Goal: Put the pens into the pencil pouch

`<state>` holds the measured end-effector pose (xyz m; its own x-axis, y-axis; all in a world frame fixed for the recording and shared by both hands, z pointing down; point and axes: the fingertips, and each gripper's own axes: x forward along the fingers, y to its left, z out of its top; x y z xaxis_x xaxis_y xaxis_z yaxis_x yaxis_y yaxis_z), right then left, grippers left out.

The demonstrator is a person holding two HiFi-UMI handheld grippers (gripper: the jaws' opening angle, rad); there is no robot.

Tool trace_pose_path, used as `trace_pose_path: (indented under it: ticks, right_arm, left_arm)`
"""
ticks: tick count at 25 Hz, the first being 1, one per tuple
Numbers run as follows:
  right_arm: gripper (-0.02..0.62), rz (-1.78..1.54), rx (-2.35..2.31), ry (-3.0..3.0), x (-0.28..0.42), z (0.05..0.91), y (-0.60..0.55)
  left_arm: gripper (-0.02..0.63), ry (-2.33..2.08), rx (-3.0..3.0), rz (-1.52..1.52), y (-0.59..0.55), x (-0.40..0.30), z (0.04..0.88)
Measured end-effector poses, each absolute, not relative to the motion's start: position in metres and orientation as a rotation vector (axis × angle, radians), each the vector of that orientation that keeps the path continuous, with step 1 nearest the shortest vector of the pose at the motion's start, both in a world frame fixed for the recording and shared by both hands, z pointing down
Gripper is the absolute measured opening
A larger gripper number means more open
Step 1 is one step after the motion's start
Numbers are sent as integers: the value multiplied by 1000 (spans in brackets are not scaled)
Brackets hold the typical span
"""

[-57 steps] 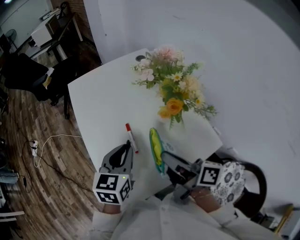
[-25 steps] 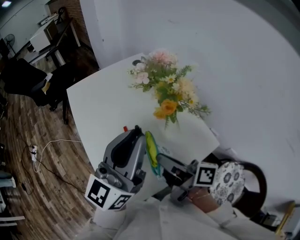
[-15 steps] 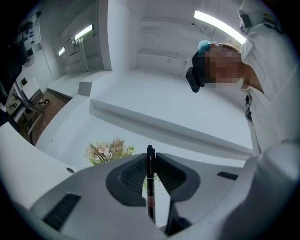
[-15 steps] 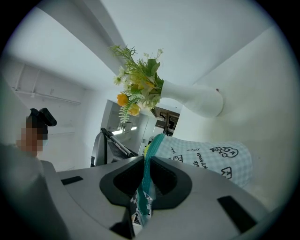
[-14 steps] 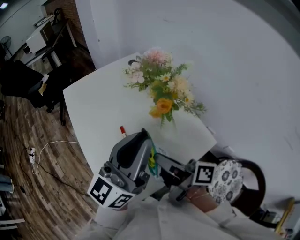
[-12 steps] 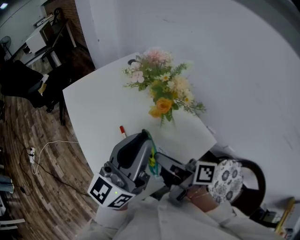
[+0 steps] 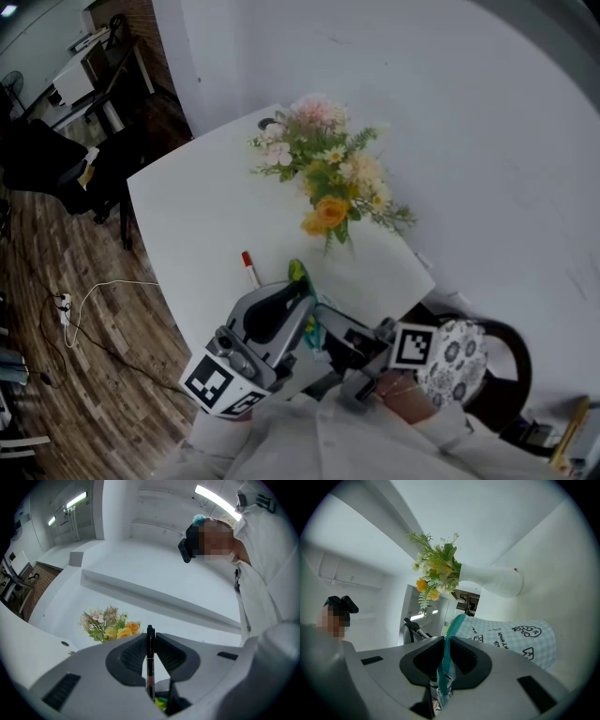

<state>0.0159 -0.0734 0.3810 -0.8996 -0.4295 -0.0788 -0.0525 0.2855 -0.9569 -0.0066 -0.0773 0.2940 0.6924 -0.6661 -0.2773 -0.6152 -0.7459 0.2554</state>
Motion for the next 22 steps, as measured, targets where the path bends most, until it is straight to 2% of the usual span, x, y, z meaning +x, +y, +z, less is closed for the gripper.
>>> trace_pose_path:
  ticks: [22]
  right_arm:
    - [44,-1647,-433,2211,21,383,-80]
  left_arm:
    - [60,-1243,2730,-202,-85,-23,338]
